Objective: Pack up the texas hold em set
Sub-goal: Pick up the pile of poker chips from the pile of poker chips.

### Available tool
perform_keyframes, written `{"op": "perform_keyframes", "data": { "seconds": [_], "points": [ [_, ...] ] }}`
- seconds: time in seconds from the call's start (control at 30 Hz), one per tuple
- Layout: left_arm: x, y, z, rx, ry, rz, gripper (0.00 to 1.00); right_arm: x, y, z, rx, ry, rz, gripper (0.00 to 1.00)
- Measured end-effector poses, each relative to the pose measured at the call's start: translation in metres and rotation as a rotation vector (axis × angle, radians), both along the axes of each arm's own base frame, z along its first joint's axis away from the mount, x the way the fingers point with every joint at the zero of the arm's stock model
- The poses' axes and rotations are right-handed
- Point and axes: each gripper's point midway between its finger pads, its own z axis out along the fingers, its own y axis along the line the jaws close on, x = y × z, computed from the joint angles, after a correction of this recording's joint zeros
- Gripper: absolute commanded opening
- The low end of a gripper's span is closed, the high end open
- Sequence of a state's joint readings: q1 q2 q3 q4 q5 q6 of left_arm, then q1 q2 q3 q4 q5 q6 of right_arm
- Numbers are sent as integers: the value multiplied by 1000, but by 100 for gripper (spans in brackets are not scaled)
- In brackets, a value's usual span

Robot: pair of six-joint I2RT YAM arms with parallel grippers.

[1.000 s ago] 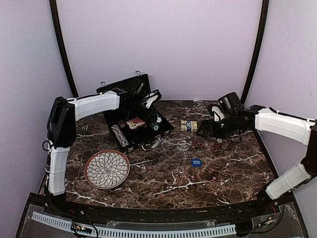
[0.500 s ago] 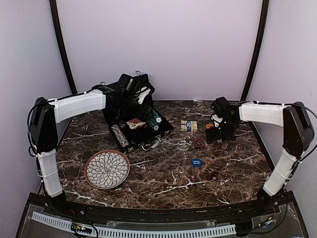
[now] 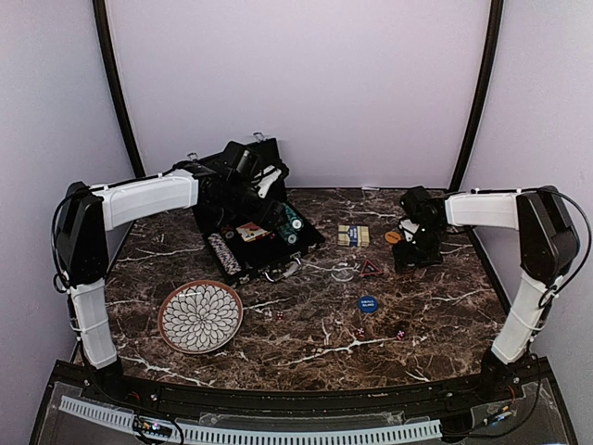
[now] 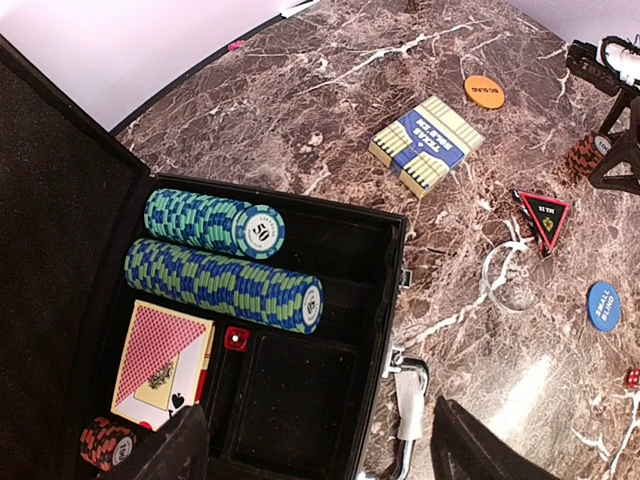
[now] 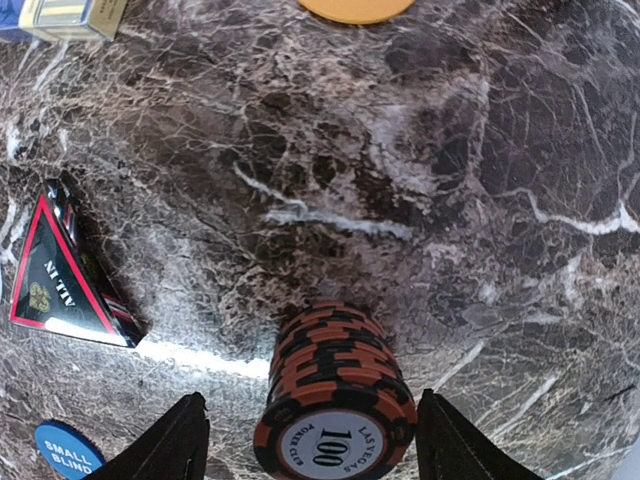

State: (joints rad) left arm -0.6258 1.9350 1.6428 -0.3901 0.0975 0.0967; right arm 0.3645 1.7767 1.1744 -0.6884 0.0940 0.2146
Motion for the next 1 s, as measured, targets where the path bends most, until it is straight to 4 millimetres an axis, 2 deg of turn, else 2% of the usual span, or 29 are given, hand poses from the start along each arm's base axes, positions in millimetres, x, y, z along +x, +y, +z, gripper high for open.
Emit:
{"op": "perform_keyframes", "data": {
  "seconds": [0.23,0.57,1.0],
  "points": [
    [-2,-2,-1,-9,12,-7,79,3,0,-2,12,3,8,54],
    [-4,-2,-3,-17,23,-8,79,3,-1,-8,11,19,7,46],
    [-6,-5,-3,-35,40,-12,79,4,-3,-8,8,17,6,28]
  ]
}}
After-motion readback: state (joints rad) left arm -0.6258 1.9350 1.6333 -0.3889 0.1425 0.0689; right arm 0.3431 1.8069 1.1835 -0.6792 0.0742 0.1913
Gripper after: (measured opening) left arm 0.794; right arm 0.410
